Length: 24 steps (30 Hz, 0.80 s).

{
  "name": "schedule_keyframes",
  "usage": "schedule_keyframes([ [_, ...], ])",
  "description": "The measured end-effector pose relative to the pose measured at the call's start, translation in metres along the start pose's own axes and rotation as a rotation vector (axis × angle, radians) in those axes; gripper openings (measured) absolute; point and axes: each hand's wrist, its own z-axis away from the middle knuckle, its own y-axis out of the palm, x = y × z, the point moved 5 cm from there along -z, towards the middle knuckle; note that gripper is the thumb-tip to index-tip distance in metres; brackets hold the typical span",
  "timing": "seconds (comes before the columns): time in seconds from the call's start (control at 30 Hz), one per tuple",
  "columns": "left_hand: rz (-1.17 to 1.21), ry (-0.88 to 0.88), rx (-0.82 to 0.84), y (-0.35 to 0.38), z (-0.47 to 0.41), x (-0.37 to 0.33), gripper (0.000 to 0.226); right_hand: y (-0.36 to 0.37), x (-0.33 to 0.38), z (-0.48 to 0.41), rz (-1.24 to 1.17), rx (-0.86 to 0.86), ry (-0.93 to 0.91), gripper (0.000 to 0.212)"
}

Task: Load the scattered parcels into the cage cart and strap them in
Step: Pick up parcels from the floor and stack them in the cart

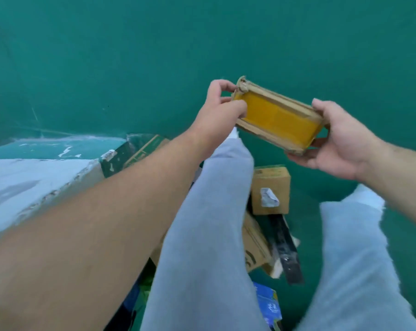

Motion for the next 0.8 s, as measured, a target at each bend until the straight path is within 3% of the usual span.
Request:
schedule_keyframes([
  [0.1, 0.092, -0.022, 0.035, 0.040, 0.081, -0.038, 0.022, -0.046, 0.012, 0.111, -0.068, -0.003, -0.055, 0.028],
  [0.23, 0.200, -0.037, 0.142, 0.115, 0.177, -0.084, 0.064, -0.115, 0.023, 0.245, -0.108, -0.059, -0.219, 0.019],
  [0.33, 0.145, -0.001, 0.215, 0.190, 0.253, -0.118, 0.055, -0.190, 0.017, 0.342, -0.163, -0.121, -0.376, 0.019],
  [0.47, 0.055, 0.016, 0.300, 0.283, 0.329, -0.149, 0.082, -0.284, -0.008, 0.422, -0.216, -0.167, -0.503, 0.026],
  [0.53, 0.004, 0.047, 0.310, 0.339, 0.367, -0.164, 0.079, -0.342, -0.021, 0.454, -0.271, -0.163, -0.552, 0.040],
  [0.63, -0.068, 0.093, 0.337, 0.435, 0.413, -0.179, 0.051, -0.440, -0.039, 0.499, -0.410, -0.129, -0.653, 0.052],
  [0.73, -0.049, 0.119, 0.372, 0.532, 0.453, -0.183, 0.035, -0.536, -0.060, 0.542, -0.535, -0.112, -0.781, 0.044],
  [0.8, -0.048, 0.118, 0.404, 0.580, 0.473, -0.186, 0.036, -0.585, -0.074, 0.563, -0.570, -0.108, -0.832, 0.036],
])
